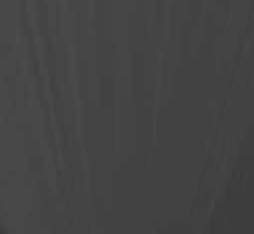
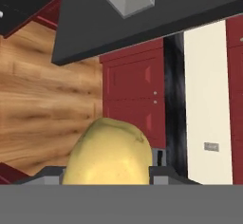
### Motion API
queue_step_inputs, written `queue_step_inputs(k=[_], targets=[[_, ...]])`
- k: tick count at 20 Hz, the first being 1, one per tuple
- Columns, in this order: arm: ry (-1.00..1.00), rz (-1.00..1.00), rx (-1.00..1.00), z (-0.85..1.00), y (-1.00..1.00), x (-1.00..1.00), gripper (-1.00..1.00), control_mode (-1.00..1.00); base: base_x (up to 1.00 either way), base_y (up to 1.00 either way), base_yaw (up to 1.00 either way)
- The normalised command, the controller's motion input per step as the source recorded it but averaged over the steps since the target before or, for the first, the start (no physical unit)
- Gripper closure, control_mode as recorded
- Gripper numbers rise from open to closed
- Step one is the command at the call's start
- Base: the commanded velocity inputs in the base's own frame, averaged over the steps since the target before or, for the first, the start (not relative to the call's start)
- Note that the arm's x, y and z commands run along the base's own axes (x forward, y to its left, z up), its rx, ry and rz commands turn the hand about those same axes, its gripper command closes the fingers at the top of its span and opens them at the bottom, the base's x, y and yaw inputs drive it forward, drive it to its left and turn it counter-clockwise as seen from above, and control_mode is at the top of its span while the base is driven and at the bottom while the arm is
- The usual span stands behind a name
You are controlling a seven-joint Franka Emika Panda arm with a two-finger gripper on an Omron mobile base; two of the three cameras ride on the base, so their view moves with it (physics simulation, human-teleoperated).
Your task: Pick potato from the fridge and place it on the plate on the counter.
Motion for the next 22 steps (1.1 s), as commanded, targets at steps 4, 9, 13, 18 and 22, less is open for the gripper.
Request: queue_step_inputs(k=[4,9,13,18,22], targets=[[0.00,0.00,0.00,0.00,0.00,0.00,1.00,1.00,0.47,-0.13,-0.08],[0.00,0.00,0.00,0.00,0.00,0.00,1.00,1.00,0.47,-0.13,-0.08],[0.00,0.00,0.00,0.00,0.00,0.00,1.00,1.00,0.46,-0.09,-0.08],[0.00,0.00,0.00,0.00,0.00,0.00,1.00,1.00,0.48,-0.09,-0.07],[0.00,0.00,0.00,0.00,0.00,0.00,1.00,1.00,0.53,-0.02,-0.04]])
